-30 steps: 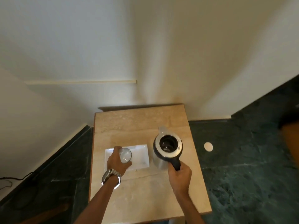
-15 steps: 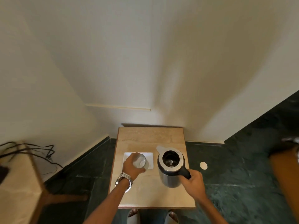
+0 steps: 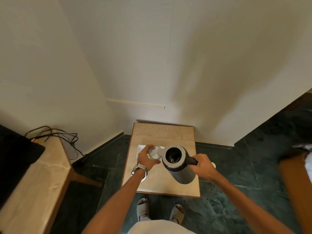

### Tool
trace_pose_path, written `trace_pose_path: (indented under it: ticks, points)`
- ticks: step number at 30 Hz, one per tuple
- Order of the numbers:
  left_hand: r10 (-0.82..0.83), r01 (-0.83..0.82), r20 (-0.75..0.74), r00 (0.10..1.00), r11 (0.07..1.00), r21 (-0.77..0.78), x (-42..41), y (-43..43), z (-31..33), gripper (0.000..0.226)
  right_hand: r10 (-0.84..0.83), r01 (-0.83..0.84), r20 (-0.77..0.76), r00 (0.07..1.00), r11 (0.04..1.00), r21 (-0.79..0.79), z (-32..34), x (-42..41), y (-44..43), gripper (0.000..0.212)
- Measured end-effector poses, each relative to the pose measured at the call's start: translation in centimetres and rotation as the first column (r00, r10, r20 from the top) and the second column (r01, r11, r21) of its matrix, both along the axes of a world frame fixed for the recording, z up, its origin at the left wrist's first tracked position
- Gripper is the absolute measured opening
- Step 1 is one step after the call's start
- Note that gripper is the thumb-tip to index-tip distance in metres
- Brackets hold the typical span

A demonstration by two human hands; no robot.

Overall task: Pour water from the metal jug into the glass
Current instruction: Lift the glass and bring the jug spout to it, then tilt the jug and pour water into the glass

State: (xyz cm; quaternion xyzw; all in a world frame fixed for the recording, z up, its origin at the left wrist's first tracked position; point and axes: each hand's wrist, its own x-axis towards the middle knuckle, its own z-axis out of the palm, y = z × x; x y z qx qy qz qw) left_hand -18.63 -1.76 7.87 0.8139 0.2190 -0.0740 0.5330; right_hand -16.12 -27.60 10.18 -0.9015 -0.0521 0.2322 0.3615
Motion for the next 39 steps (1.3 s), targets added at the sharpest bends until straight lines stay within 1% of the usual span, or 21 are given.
trace_pose_path:
  ticks: [3, 7, 12, 18, 22, 27, 30, 39]
  points:
    - [0.0, 0.0, 0.006, 1.0, 1.0, 0.003, -0.4, -0.1, 0.3, 0.068, 0.04, -0.041, -0.011, 0.999, 0.998, -0.05, 0.2, 0.0, 0.3, 0.019]
    - [-0.025, 0.025, -0.018, 1.0, 0.999, 0.023, -1.0, -0.2, 0.1, 0.07, 0.075, -0.075, -0.01, 0.997, 0.993, -0.086, 0.4, 0.2, 0.2, 0.028]
    - [-0.052, 0.054, -0.042, 0.998, 0.998, 0.038, -1.7, -0.3, -0.4, 0.071, 0.174, -0.174, -0.013, 0.985, 0.97, -0.169, 0.8, 0.8, 0.5, 0.034]
    - [-0.088, 0.094, -0.087, 0.992, 0.993, 0.069, -2.2, -0.2, -0.9, 0.074, 0.235, -0.237, -0.038, 0.971, 0.941, -0.241, 1.0, 1.2, 0.6, 0.033]
    - [-0.112, 0.12, -0.102, 0.988, 0.989, 0.08, -2.5, 0.0, -1.1, 0.075, 0.27, -0.282, -0.08, 0.96, 0.923, -0.262, 1.5, 1.1, 1.1, 0.02]
    - [-0.156, 0.165, -0.111, 0.981, 0.983, 0.078, -2.5, 0.4, -1.3, 0.074, 0.301, -0.316, -0.094, 0.949, 0.898, -0.306, 2.0, 1.2, 1.9, 0.018]
    - [-0.151, 0.16, -0.11, 0.982, 0.984, 0.074, -2.4, 0.6, -1.3, 0.074, 0.314, -0.327, -0.094, 0.945, 0.886, -0.329, 2.3, 1.5, 2.4, 0.021]
    - [-0.131, 0.139, -0.124, 0.984, 0.988, 0.061, -2.9, 0.9, -1.5, 0.075, 0.326, -0.357, -0.147, 0.934, 0.866, -0.349, 2.4, 1.8, 4.0, 0.017]
